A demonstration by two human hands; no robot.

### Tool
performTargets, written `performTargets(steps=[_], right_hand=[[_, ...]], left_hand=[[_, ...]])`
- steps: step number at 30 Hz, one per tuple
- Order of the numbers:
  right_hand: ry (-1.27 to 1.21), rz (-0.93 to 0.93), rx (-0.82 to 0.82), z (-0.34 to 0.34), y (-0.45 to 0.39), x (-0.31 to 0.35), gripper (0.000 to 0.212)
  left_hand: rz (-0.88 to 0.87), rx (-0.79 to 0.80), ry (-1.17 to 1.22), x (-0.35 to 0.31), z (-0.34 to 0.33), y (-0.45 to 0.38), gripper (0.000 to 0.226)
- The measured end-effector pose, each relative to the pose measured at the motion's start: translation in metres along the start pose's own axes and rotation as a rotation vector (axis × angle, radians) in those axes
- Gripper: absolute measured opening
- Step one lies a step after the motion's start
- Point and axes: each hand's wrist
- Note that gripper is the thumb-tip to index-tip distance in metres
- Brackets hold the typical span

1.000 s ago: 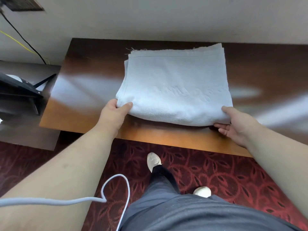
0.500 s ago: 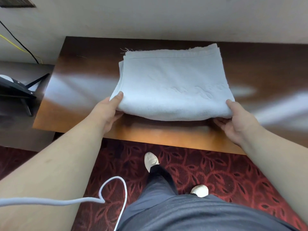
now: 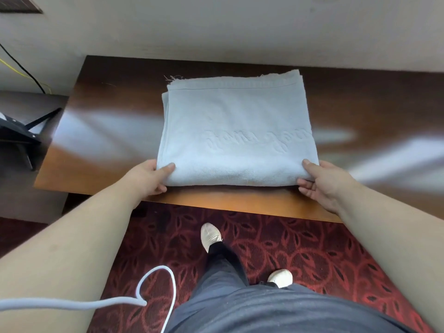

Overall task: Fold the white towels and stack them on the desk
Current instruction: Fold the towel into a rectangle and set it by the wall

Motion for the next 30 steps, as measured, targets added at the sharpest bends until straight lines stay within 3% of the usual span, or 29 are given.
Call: performTargets(steps=[6,11,15,17,20,27,30], right_hand=[[0.085,0.002,-0.168,-0.007,-0.004,0.007,0.029],[0.198,-0.095,-0.243,-0.013,-0.010,0.011,0.038],[0.830,0.030,-0.213,0.000,-0.014,0.019,0.049],[0.918,0.155,-0.197,0.009,-0.014,0.019,0.040],[0.751,0.275,-0.181,0.009,-0.015,0.022,0.033],[0.725,0.211,-0.222,-0.019,-0.041,0.057,0.039],[0.747,0.232,-0.257,-0.028,-0.063,0.085,0.043]], left_hand=[[0.056,-0.122,-0.024,-0.001,0.000,-0.008,0.040],[-0.018,-0.265,-0.521,-0.010,-0.007,-0.003,0.031],[0.001,-0.288,-0.598,-0.007,-0.014,-0.007,0.030],[0.006,-0.297,-0.584,-0.009,-0.017,-0.010,0.033],[-0.009,-0.320,-0.437,-0.019,-0.020,-0.018,0.042],[-0.050,-0.282,-0.129,-0.070,-0.001,-0.074,0.053],[-0.026,-0.231,0.044,-0.101,0.009,-0.108,0.045]])
Point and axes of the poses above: each hand's wrist, its own y-axis away from the middle knuckle, its own z-axis out of the back of the hand, x = y × z, and after that the axes turned 3 degrees about z, right-handed
